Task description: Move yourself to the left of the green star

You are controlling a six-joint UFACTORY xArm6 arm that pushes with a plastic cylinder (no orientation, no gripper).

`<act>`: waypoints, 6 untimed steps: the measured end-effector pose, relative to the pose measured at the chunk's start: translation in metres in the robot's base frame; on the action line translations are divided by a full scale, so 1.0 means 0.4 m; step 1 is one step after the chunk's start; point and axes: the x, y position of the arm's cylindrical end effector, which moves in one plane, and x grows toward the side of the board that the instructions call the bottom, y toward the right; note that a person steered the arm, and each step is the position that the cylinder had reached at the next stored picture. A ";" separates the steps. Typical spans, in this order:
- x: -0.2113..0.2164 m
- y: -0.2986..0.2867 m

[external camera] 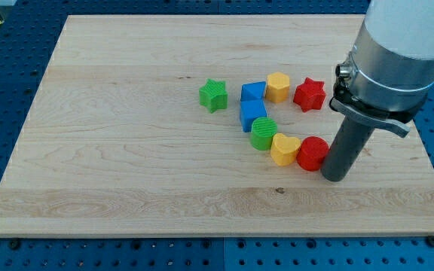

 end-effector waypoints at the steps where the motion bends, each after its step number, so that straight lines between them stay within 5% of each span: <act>1: -0.013 0.001; 4: 0.037 -0.049; 6: 0.034 -0.270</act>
